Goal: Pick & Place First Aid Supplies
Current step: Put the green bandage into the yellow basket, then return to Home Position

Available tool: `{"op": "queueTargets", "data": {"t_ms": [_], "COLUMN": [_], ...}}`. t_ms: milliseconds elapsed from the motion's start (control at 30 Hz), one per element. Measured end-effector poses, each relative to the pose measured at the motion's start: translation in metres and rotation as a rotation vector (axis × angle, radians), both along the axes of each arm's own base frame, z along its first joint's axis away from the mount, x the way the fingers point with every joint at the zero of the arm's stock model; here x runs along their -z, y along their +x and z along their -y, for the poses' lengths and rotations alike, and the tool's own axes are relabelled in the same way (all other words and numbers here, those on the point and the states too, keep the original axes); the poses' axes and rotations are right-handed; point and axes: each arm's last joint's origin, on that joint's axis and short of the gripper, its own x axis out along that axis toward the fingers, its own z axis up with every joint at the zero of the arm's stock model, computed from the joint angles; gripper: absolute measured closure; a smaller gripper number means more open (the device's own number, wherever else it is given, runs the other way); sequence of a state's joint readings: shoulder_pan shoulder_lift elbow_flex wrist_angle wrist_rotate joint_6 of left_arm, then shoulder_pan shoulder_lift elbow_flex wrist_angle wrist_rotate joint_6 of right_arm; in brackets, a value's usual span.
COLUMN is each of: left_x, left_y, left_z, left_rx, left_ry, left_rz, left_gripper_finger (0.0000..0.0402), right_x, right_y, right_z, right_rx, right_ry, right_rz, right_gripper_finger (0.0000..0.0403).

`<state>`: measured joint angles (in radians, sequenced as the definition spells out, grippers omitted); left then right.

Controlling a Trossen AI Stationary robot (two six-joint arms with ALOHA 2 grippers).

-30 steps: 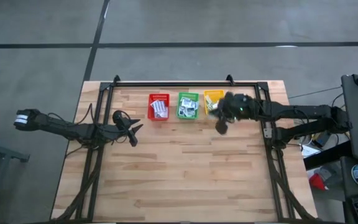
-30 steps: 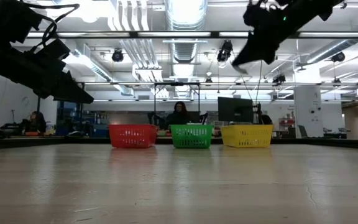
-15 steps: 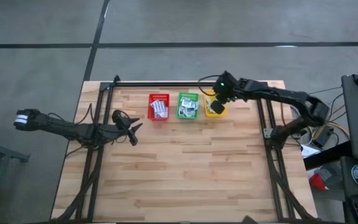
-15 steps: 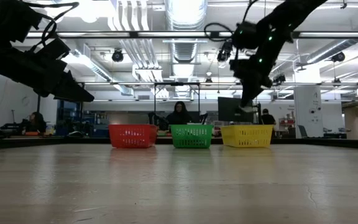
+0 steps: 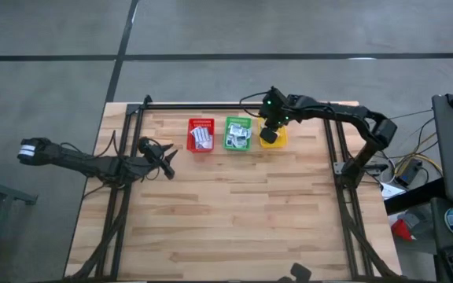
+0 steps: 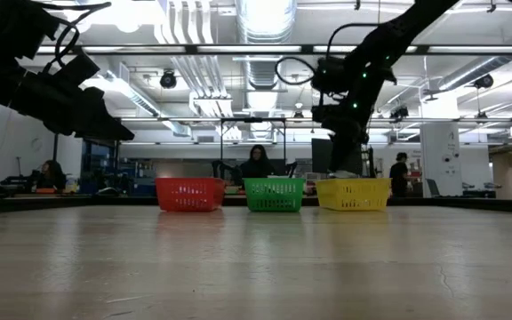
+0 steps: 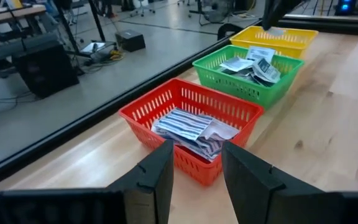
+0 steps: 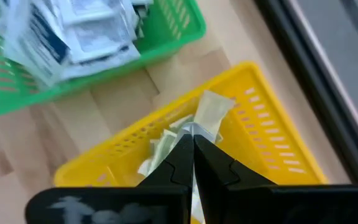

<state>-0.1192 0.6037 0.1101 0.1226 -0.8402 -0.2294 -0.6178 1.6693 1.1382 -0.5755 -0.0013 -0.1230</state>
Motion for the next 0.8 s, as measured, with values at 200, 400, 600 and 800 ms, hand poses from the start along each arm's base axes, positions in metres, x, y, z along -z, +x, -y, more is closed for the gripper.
{"op": "queueTargets", "data": {"t_ms": [200,400,600,800], "left_x": [0.0,-0.001,-0.007,-0.021], "left_y": [0.0,0.0,0.0,-0.004], "left_z": [0.0,0.0,-0.001,-0.002], "left_rx": [0.004,0.006,-0.037,-0.071], "left_ry": [0.012,0.019,0.065,0.116], "left_rz": [-0.011,-0.011,0.027,0.095], "left_gripper_finger": [0.0268,0.0268,0.0268,0.0268], "right_x": [0.02,0.022,0.012,-0.034], "right_y": [-0.002,-0.006,-0.007,-0.017], "right_z": [0.007,0.01,0.01,-0.006], "right_rx": [0.016,0.03,0.002,-0.107], "right_ry": [0.055,0.074,0.05,0.047], "right_rz": [-0.08,-0.104,-0.093,0.1], "right_gripper_finger": [0.0389,0.0345,0.0291,0.0273]}}
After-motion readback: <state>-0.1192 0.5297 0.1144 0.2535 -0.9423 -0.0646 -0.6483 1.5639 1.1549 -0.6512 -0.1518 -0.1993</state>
